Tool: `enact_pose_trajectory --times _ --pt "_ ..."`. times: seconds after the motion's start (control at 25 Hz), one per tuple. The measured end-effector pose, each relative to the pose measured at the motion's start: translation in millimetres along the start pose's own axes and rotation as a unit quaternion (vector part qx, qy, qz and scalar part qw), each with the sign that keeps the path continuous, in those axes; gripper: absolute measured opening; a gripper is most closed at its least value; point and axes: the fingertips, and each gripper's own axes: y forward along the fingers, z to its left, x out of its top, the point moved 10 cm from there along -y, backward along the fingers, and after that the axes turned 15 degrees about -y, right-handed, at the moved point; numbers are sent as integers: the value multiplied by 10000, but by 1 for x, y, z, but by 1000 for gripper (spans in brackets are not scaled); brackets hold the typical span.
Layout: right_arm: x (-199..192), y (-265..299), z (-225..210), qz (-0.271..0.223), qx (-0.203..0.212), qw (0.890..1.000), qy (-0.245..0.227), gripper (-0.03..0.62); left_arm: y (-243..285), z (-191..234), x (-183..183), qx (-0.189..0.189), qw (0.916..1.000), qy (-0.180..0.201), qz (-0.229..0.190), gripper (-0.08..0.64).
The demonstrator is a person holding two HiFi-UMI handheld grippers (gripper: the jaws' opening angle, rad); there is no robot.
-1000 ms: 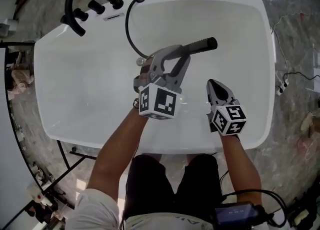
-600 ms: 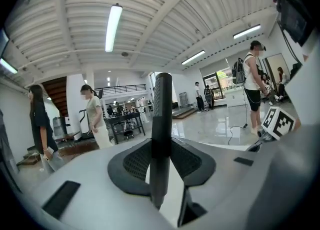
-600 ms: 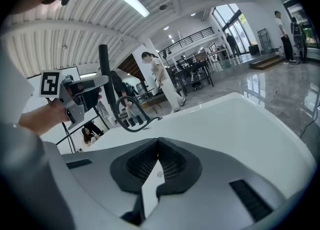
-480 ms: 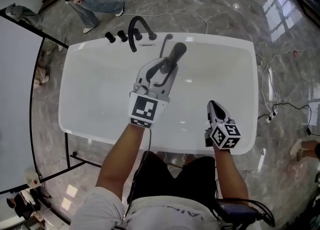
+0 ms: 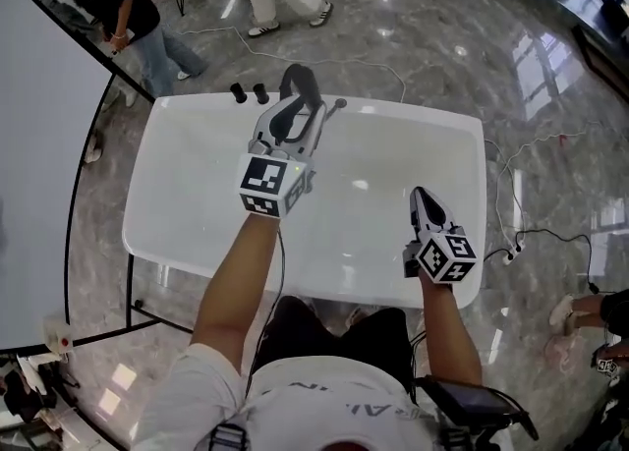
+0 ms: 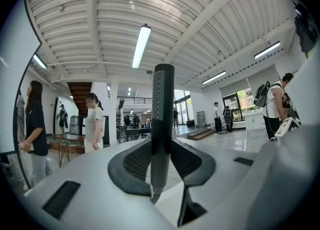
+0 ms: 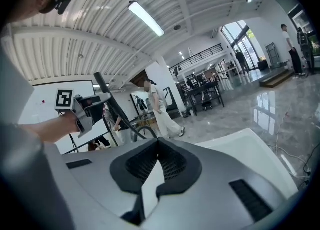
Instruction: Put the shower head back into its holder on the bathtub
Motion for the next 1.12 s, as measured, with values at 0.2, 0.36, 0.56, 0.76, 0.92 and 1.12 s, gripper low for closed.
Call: enact_pose_trajectory --times 0.2,0.36,0.56,0.76,0.92,1.12 --pt "16 15 11 -105 49 9999 -86 11 29 21 9 -10 9999 -67 -81 127" --pt "28 32 5 -175 118 9996 -174 11 59 30 11 -20 9998 -69 -169 127" --pt "42 58 -10 -262 116 9993 -222 11 98 51 3 97 9995 -263 -162 127" --pt "46 85 -25 -247 175 9990 -317 11 127 66 -20 219 9990 -356 -139 127" --pt "47 121 -41 -228 232 9982 -513 11 145 84 -51 324 9980 -525 -112 129" --pt "46 171 -64 -132 308 9967 -744 11 175 104 -89 388 9976 -567 38 127"
